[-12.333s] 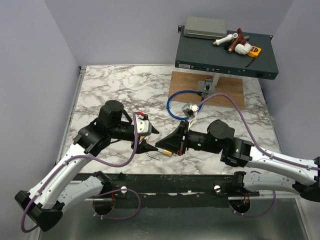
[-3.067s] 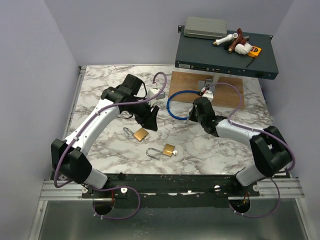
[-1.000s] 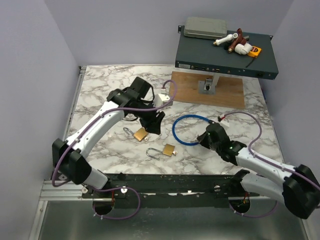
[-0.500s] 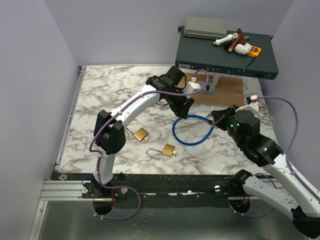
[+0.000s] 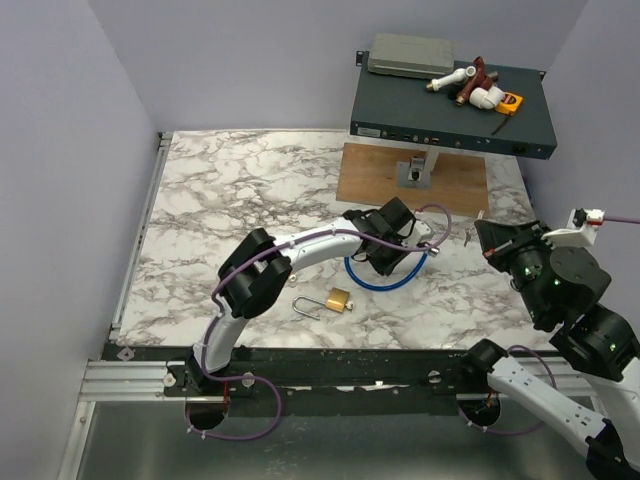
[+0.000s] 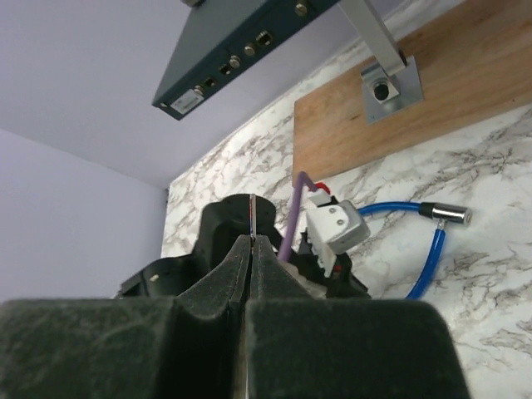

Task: Unlock with the key
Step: Move the lock to the center of the board.

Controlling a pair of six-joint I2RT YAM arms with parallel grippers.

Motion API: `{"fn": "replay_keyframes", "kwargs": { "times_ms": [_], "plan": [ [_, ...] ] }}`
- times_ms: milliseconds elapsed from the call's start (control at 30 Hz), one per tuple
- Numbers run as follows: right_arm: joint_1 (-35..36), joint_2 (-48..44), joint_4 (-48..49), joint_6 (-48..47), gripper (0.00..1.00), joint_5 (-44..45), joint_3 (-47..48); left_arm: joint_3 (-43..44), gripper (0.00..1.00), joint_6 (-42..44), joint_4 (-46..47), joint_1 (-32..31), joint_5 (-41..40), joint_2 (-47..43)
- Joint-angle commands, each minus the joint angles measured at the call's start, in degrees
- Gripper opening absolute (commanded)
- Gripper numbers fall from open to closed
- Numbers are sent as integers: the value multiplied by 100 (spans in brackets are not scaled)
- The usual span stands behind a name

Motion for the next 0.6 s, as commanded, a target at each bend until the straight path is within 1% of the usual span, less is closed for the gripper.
{"fn": "replay_keyframes", "kwargs": {
  "times_ms": [0, 133, 267, 333, 400, 567],
  "plan": [
    [28, 55, -178, -381, 1, 75, 333, 359, 10, -241, 421, -96, -1084, 514],
    [27, -11, -120, -559, 1, 137, 442, 87, 6, 126, 646, -341, -1430, 691],
    [23, 73, -126, -736, 1, 175, 595, -567, 5, 557, 1045, -691, -1453, 532],
    [27, 159, -130, -803, 1, 194, 648, -911, 5, 659, 1185, -859, -1253, 346],
    [27, 248, -122, -840, 1, 208, 691, -1190, 5, 835, 1184, -1083, -891, 152],
    [27, 342, -35, -873, 1, 246, 705, -1781, 5, 1071, 900, -1492, -258, -274]
  ]
}}
